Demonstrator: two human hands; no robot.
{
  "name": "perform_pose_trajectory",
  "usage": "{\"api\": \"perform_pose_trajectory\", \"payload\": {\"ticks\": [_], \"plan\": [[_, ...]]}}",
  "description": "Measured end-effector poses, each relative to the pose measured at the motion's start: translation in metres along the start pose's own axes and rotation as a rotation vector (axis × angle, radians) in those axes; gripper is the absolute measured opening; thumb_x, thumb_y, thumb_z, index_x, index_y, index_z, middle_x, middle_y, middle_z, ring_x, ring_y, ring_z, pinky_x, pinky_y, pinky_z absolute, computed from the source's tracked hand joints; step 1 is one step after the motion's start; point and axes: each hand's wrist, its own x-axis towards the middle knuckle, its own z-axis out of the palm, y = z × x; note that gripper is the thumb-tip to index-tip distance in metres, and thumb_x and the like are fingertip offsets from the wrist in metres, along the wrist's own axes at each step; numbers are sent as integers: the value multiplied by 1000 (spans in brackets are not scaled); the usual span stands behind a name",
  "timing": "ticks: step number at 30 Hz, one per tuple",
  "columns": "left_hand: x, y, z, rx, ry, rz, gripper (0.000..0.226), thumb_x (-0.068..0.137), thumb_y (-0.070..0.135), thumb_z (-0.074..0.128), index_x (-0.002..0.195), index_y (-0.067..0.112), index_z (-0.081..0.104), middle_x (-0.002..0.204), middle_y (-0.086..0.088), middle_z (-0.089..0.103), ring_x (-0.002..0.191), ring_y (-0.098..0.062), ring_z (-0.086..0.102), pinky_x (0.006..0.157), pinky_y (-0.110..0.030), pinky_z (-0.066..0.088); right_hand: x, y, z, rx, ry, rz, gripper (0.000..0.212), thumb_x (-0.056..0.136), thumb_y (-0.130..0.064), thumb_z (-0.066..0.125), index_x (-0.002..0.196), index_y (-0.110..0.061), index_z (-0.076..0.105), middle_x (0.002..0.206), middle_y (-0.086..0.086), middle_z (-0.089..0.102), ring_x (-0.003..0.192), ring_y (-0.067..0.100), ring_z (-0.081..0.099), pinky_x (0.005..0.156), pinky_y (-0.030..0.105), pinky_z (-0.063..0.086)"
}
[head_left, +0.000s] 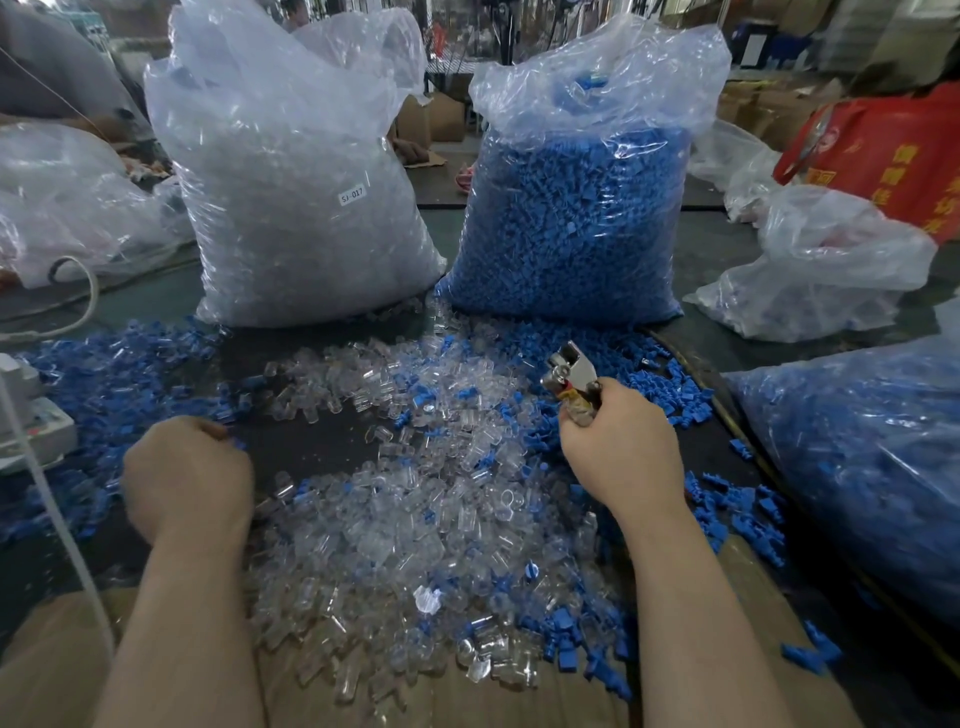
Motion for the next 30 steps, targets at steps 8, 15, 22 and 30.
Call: {"api": "perform_pose_trajectory", "payload": {"ticks": [8, 15, 22, 30], "plan": [[-7, 18, -1, 125, -15, 153, 30, 90, 22, 68, 118, 13, 68, 117, -22, 60, 105, -42, 57, 81, -48, 48, -2, -2, 4, -124, -160, 10, 16, 88, -29, 57, 77, -22, 49, 73, -2, 54, 64, 16, 48, 49, 30, 30], [-43, 58, 5, -191, -469, 468, 11, 85, 24, 73, 79, 32, 69, 77, 18, 65, 71, 3, 57, 62, -18, 40, -6, -6, 11, -211, -175, -3, 12, 86, -30, 58, 87, -19, 52, 79, -1, 47, 72, 26, 46, 57, 32, 30], [-58, 64, 24, 117, -408, 577, 21, 92, 28, 63, 109, 17, 68, 115, -6, 60, 101, -26, 60, 86, -37, 50, -7, -7, 11, -193, -170, -57, 11, 83, -26, 60, 82, -19, 52, 76, -2, 49, 68, 25, 46, 58, 32, 32], [-62, 66, 24, 115, -363, 522, 21, 88, 8, 62, 100, 22, 70, 105, -4, 67, 97, -24, 60, 73, -32, 45, -6, -6, 11, -116, -125, -41, 17, 87, -30, 58, 77, -23, 46, 70, -6, 47, 69, 24, 48, 54, 32, 30]]}}
